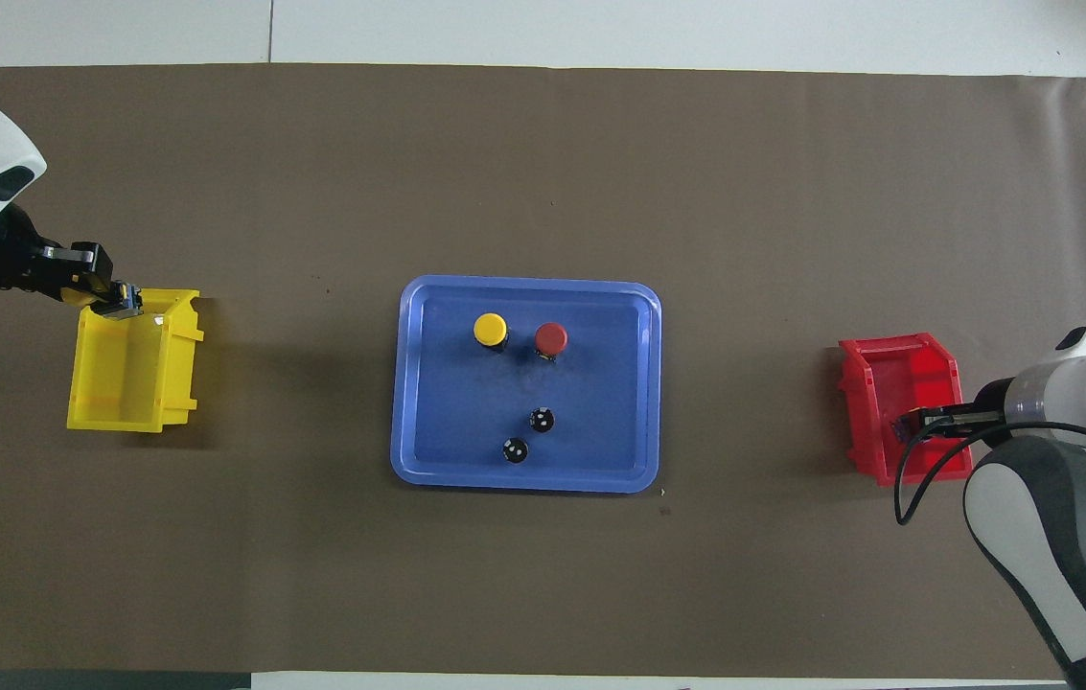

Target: Sort red and yellow buttons by color

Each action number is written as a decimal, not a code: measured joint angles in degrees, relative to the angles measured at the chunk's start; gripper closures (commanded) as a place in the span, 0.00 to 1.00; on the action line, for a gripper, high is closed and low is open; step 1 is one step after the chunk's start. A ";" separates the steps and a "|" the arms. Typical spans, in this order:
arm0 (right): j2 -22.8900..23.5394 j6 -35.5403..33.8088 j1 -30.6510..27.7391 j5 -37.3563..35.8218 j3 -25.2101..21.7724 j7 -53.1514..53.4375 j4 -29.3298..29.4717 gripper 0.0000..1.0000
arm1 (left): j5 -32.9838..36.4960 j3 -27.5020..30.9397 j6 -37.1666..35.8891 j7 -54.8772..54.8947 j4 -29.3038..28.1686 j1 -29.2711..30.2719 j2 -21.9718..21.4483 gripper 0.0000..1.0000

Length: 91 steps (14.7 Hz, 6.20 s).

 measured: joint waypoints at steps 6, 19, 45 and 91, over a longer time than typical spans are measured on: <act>0.07 1.57 0.09 0.00 0.00 0.00 -1.54 0.71 | 0.00 0.01 3.41 6.32 -6.84 2.69 -2.39 0.99; 0.05 1.47 0.25 0.00 0.01 0.00 -1.36 0.44 | 3.67 -0.14 18.38 11.16 -23.94 2.88 -5.19 0.99; 36.15 2.68 39.31 -5.11 1.98 49.28 45.15 0.30 | 3.72 -1.27 9.83 -0.38 -17.53 -2.20 -6.96 0.10; 4.40 1.67 -1.20 4.98 0.75 -15.49 7.35 0.89 | -5.48 -1.75 21.85 -44.17 1.64 -34.10 16.32 0.24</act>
